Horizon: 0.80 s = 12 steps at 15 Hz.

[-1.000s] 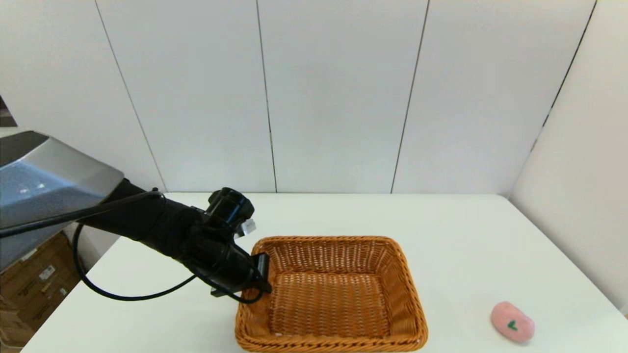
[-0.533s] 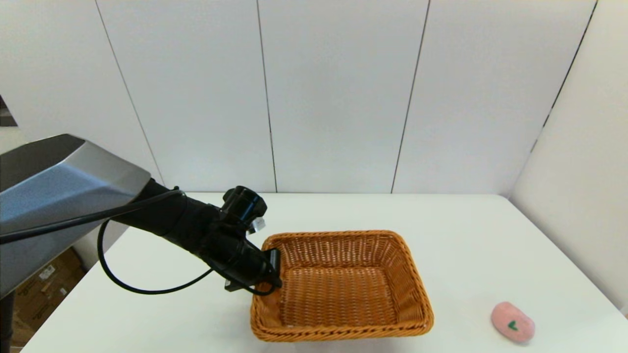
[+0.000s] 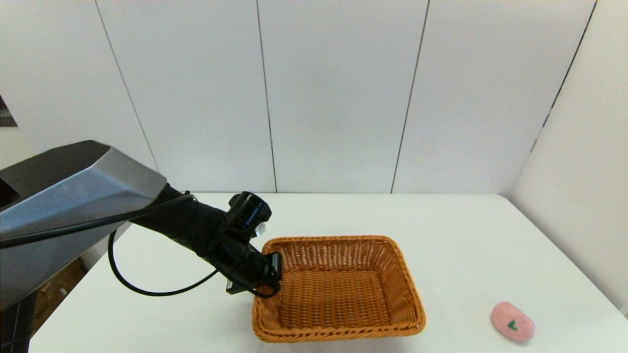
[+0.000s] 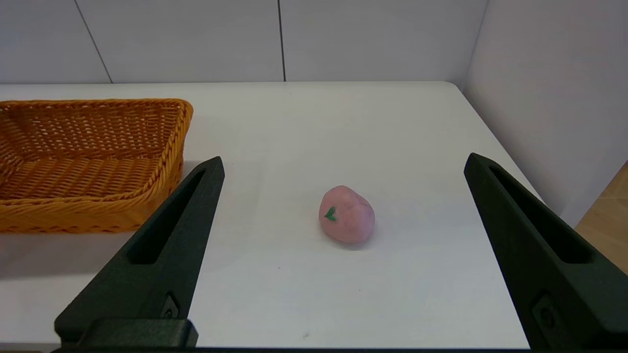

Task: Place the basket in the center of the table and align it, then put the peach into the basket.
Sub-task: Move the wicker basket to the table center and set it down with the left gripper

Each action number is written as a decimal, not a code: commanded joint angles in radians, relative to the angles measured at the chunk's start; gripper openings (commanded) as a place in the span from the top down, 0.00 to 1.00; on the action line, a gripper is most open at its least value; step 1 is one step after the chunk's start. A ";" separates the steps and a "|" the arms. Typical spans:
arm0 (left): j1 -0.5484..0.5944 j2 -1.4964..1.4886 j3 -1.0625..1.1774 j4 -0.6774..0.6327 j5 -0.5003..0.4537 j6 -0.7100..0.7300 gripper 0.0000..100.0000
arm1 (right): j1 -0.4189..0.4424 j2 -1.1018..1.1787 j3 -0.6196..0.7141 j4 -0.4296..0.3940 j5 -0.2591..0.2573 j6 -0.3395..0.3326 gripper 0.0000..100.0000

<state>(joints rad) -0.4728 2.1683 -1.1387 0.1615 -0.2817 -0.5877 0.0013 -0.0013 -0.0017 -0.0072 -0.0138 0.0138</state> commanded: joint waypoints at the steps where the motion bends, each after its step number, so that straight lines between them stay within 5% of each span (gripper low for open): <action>1: 0.000 0.008 -0.003 0.001 -0.001 -0.012 1.00 | 0.000 0.001 0.000 0.000 0.000 0.000 0.00; 12: 0.000 0.013 -0.003 0.000 0.007 -0.006 1.00 | 0.000 0.001 0.000 0.000 0.000 0.000 0.00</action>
<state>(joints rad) -0.4723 2.1798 -1.1411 0.1596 -0.2774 -0.5898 0.0013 -0.0013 -0.0017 -0.0072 -0.0138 0.0134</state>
